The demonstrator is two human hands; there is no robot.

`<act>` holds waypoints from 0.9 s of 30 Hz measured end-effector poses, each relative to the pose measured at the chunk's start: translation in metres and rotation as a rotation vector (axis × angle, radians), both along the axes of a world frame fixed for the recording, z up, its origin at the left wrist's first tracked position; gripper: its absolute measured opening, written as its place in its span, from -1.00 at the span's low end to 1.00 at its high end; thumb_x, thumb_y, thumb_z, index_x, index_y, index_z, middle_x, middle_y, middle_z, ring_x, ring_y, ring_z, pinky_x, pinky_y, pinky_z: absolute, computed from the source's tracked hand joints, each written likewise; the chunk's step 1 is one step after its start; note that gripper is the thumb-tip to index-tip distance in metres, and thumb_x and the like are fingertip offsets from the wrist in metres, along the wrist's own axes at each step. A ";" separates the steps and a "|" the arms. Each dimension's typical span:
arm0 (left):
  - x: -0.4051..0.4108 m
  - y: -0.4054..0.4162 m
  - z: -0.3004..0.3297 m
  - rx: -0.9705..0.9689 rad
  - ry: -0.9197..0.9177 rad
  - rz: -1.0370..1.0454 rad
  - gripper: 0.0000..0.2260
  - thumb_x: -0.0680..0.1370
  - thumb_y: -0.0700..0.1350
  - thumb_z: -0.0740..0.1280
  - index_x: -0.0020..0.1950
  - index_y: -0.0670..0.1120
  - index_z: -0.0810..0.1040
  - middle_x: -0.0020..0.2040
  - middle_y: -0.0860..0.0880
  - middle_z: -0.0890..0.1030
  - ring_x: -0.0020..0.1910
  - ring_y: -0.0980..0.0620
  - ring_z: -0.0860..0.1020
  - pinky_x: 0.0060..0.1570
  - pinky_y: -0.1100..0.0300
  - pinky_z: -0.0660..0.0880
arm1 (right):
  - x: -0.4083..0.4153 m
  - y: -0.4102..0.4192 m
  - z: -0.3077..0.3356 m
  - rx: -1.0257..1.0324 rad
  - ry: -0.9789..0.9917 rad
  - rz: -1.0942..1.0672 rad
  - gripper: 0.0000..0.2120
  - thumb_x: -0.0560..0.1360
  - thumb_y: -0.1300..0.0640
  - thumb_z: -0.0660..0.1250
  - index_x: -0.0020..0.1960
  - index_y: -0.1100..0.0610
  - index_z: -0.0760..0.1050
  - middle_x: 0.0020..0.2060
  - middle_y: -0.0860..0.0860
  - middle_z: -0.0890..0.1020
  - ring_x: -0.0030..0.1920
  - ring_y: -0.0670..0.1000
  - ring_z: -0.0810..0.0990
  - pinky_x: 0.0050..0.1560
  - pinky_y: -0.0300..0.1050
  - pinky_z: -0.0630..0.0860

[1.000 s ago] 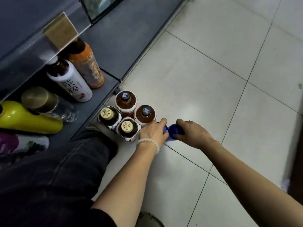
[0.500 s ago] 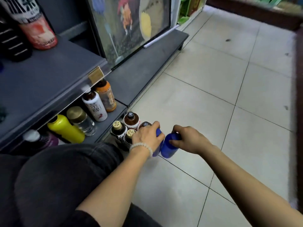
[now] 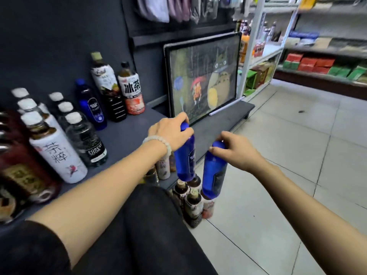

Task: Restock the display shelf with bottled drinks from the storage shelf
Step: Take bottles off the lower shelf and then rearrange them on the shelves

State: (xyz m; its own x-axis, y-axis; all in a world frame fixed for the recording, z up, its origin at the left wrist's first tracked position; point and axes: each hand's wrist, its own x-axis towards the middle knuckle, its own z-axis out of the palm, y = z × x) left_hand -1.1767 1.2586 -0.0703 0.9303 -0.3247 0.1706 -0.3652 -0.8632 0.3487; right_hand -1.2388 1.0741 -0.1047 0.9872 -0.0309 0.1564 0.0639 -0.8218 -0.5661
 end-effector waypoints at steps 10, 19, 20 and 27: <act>0.065 0.099 0.079 0.091 -0.105 0.081 -0.85 0.54 0.13 0.19 0.00 0.09 0.41 -0.04 0.00 0.55 -0.11 -0.10 0.45 -0.14 0.12 0.33 | 0.084 0.098 0.054 0.069 -0.093 0.206 -0.81 0.44 -0.03 0.37 -0.12 0.07 0.45 -0.25 0.00 0.54 -0.20 0.03 0.49 -0.19 -0.15 0.38; 0.139 0.173 0.086 0.235 -0.061 0.147 -0.88 0.53 0.15 0.21 -0.05 0.13 0.37 -0.15 0.06 0.46 -0.13 -0.03 0.42 -0.14 0.16 0.27 | 0.181 0.177 0.071 0.178 -0.102 0.373 -0.85 0.43 0.01 0.39 -0.12 0.08 0.52 -0.26 -0.01 0.60 -0.24 0.00 0.52 -0.20 -0.21 0.43; 0.148 0.180 0.083 0.239 -0.053 0.165 -0.88 0.52 0.16 0.21 -0.05 0.14 0.37 -0.15 0.05 0.47 -0.12 -0.04 0.43 -0.14 0.15 0.28 | 0.190 0.185 0.073 0.196 -0.103 0.385 -0.81 0.42 -0.01 0.39 -0.08 0.11 0.55 -0.22 0.03 0.63 -0.19 0.04 0.55 -0.12 -0.12 0.48; 0.198 0.221 0.066 0.225 0.036 0.208 -0.88 0.50 0.18 0.22 -0.07 0.18 0.36 -0.09 0.02 0.54 -0.06 -0.09 0.50 -0.18 0.13 0.31 | 0.233 0.225 0.074 0.274 -0.091 0.477 -0.84 0.42 0.00 0.40 -0.13 0.08 0.52 -0.26 0.01 0.60 -0.26 -0.03 0.50 -0.17 -0.10 0.46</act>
